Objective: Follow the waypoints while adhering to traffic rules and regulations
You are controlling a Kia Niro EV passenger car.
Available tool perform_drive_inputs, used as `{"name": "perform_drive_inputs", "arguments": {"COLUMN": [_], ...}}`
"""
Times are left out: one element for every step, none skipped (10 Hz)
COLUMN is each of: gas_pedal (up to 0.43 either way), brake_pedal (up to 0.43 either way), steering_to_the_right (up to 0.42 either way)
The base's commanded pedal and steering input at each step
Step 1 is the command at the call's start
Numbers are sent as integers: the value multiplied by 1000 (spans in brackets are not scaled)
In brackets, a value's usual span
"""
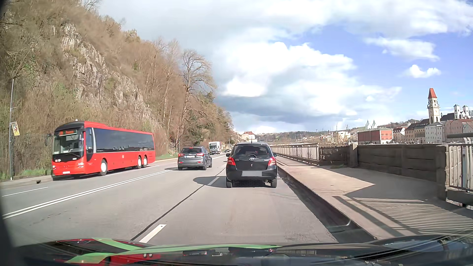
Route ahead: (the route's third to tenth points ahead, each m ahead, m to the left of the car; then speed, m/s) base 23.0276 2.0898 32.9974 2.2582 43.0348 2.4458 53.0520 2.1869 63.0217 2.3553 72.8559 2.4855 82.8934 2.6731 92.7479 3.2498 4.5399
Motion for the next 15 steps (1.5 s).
{"name": "perform_drive_inputs", "arguments": {"gas_pedal": [0, 0, 0, 0, 0, 0, 0, 0, 0, 0, 0, 0, 0, 0, 0], "brake_pedal": [0, 0, 0, 0, 0, 0, 18, 55, 73, 79, 85, 85, 91, 98, 98], "steering_to_the_right": [-2, -1, -2, -1, -1, -2, -1, -2, -1, -2, -1, -2, -2, -2, -2]}}
